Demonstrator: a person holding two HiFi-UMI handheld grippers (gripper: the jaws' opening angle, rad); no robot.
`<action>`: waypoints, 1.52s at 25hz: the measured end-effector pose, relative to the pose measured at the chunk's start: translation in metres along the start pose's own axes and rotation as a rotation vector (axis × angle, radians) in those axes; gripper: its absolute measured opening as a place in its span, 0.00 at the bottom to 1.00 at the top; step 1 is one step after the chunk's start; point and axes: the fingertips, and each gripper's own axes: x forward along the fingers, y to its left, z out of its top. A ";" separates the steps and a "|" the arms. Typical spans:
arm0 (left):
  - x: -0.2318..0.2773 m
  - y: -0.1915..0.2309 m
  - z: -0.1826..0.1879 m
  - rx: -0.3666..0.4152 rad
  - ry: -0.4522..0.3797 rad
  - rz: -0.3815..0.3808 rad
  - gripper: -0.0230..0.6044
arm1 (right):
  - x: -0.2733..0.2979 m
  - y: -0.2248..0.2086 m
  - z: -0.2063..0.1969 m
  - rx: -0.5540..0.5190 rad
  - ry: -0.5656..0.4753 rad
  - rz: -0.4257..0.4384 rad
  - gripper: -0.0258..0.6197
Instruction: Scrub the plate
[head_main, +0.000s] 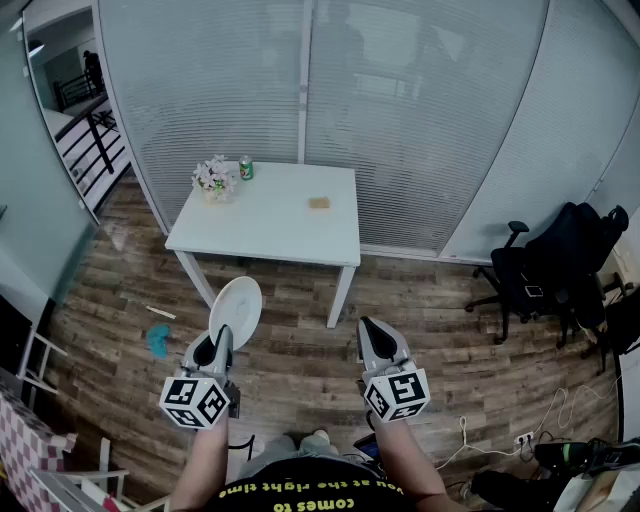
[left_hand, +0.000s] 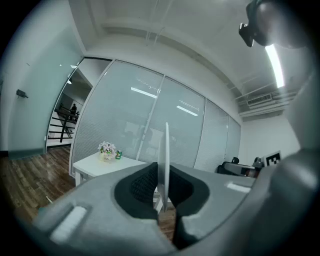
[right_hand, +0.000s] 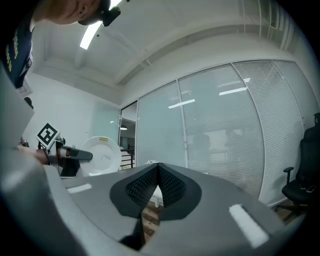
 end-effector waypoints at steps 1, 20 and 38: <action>0.002 0.000 0.001 0.002 -0.002 -0.001 0.07 | 0.001 -0.002 0.001 0.004 -0.004 0.001 0.05; 0.035 -0.015 0.000 0.003 -0.012 0.044 0.07 | 0.015 -0.036 0.007 0.022 -0.022 0.047 0.05; 0.096 -0.004 -0.014 -0.024 -0.011 0.076 0.07 | 0.057 -0.074 -0.014 0.036 0.016 0.070 0.05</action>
